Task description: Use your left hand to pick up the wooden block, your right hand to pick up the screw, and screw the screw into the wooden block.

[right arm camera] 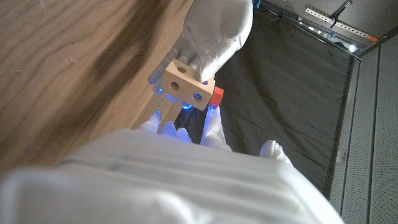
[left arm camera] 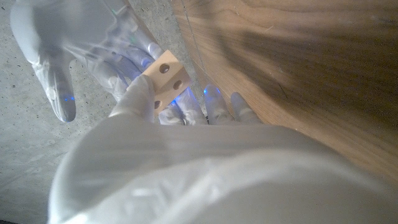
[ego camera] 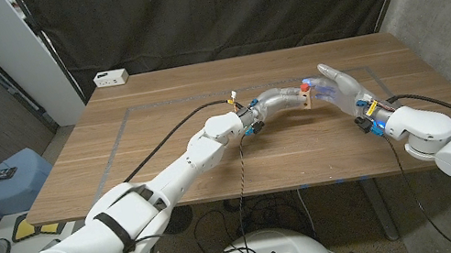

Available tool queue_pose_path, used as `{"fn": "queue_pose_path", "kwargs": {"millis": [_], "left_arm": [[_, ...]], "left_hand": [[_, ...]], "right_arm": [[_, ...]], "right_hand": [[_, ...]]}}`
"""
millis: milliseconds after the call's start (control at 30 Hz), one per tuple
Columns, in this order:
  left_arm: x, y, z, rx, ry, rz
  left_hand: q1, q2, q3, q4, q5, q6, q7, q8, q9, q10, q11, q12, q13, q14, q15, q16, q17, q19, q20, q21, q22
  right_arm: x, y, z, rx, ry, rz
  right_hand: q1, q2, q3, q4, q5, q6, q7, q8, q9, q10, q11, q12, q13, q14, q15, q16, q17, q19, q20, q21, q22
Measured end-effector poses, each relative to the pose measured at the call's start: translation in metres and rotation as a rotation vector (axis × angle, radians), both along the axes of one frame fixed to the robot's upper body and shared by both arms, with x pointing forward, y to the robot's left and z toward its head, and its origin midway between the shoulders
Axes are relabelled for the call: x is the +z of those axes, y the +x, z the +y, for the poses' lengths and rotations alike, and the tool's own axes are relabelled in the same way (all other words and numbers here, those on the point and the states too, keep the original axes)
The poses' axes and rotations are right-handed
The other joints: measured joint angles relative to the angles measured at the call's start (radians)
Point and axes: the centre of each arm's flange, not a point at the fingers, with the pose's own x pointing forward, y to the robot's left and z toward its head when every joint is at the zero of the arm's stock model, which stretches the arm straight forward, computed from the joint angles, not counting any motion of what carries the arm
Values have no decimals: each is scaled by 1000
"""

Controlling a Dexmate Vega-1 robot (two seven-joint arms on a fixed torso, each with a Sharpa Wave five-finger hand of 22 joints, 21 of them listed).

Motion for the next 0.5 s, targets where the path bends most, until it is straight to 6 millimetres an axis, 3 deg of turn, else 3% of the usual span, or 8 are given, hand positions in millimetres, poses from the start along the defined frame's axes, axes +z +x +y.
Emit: {"fn": "queue_pose_path", "kwargs": {"millis": [500], "left_arm": [[-1, 2, 0, 2, 1, 7]], "left_hand": [[0, 0, 0, 0, 0, 0, 0, 0, 1, -5, 5, 0, 0, 0, 0, 0, 0, 0, 0, 0, 0]], "right_arm": [[-3, -3, -1, -11, 9, 7]], "right_hand": [[0, 0, 0, 0, 0, 11, 0, 8, 4, 0, 0, 0, 0, 0, 0, 0, 0, 4, -4, 0, 0]]}}
